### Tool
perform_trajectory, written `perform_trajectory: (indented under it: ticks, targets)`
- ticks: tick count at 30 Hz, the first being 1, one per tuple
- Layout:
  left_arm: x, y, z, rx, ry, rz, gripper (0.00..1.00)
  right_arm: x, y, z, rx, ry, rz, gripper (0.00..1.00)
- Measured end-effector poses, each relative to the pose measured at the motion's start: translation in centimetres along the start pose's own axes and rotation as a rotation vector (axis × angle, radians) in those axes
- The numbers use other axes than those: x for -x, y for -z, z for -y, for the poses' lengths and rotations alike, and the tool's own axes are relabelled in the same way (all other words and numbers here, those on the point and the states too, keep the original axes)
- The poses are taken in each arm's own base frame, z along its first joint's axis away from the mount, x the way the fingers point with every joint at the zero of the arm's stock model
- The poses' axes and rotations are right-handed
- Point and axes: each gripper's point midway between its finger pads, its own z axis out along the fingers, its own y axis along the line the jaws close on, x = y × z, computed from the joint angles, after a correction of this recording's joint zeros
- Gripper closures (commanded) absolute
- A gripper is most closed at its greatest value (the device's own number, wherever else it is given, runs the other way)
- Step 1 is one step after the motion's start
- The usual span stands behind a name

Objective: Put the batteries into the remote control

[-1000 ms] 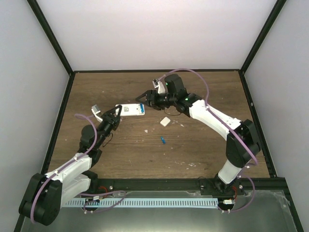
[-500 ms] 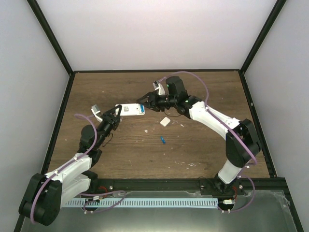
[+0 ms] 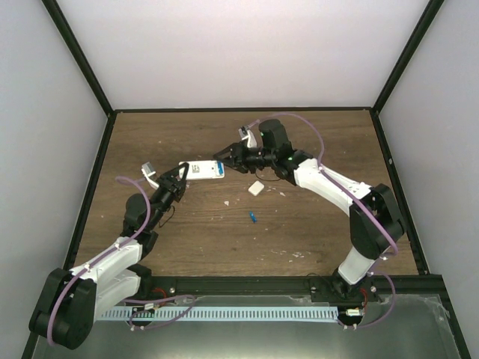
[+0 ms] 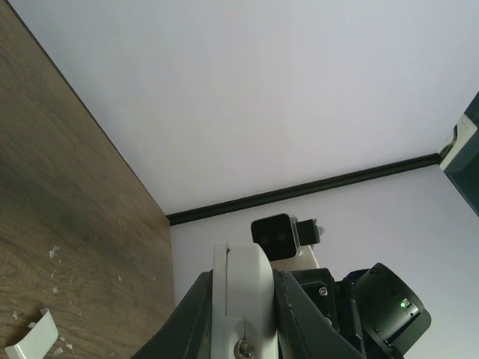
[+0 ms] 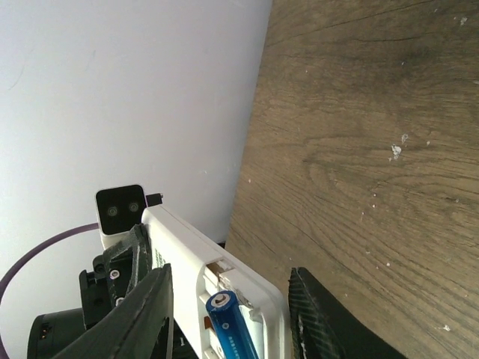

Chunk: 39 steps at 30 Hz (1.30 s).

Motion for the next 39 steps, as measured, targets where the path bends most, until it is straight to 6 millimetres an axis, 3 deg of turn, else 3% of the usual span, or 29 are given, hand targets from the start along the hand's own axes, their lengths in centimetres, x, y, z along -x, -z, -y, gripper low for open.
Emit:
perform_trajectory:
  ticks: [20,39]
  targets:
    - [0.1,0.1,0.8,-0.037,-0.012,0.006,1.0,0.4,0.6,-1.0,0.07,-0.056,0.0,0.73]
    - [0.0,0.0,0.7,-0.036,-0.017,-0.002,1.0,0.1,0.6,-0.5,0.042,-0.034,-0.019,0.79]
